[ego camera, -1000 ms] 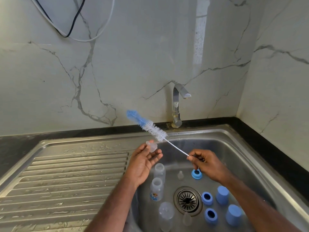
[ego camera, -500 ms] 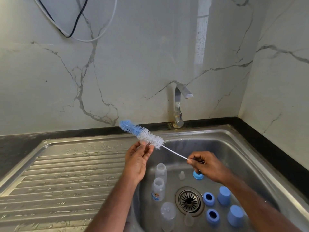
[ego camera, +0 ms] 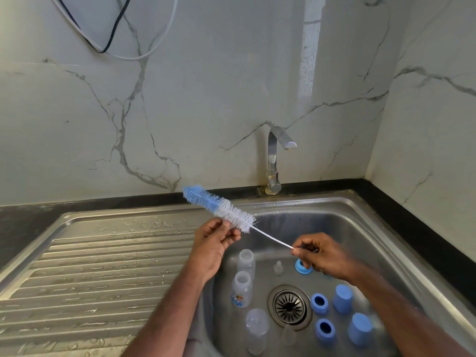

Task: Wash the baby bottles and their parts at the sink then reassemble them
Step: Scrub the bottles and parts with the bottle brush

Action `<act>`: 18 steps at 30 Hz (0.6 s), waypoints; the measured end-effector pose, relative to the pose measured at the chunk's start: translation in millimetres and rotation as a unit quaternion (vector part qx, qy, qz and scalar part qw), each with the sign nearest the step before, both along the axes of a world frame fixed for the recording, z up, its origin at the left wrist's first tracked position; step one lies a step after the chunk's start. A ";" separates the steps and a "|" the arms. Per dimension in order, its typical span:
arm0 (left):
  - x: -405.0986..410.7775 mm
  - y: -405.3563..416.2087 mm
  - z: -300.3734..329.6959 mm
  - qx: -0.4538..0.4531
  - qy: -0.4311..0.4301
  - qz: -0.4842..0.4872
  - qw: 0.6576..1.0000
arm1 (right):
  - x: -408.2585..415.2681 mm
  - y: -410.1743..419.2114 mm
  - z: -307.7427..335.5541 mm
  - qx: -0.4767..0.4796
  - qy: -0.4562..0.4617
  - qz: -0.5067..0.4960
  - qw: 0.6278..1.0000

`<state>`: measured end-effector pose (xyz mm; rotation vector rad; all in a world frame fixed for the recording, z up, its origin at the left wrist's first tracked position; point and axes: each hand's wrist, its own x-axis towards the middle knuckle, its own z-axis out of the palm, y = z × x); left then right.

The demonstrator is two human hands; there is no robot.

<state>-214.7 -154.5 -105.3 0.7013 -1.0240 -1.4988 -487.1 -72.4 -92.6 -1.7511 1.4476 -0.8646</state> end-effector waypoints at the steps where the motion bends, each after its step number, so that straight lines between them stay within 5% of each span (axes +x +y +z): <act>1: -4.5 3.7 -1.1 -0.006 -0.030 -0.014 0.999 | 6.5 -0.6 -0.4 -0.007 0.009 0.000 1.000; 4: -21.7 13.3 0.4 -0.016 -0.066 -0.035 0.997 | 27.1 -3.7 -1.3 -0.040 0.009 -0.005 0.999; 9: -3.7 1.7 5.6 0.026 0.054 0.006 0.998 | -0.2 0.2 4.1 0.021 -0.035 -0.002 0.999; 14: -18.1 14.4 2.0 -0.008 -0.053 -0.039 0.998 | 12.2 4.1 3.2 0.031 -0.014 0.009 0.999; 18: -22.6 12.7 8.0 0.031 0.033 -0.012 0.999 | 24.6 2.0 4.8 -0.005 -0.027 -0.013 1.000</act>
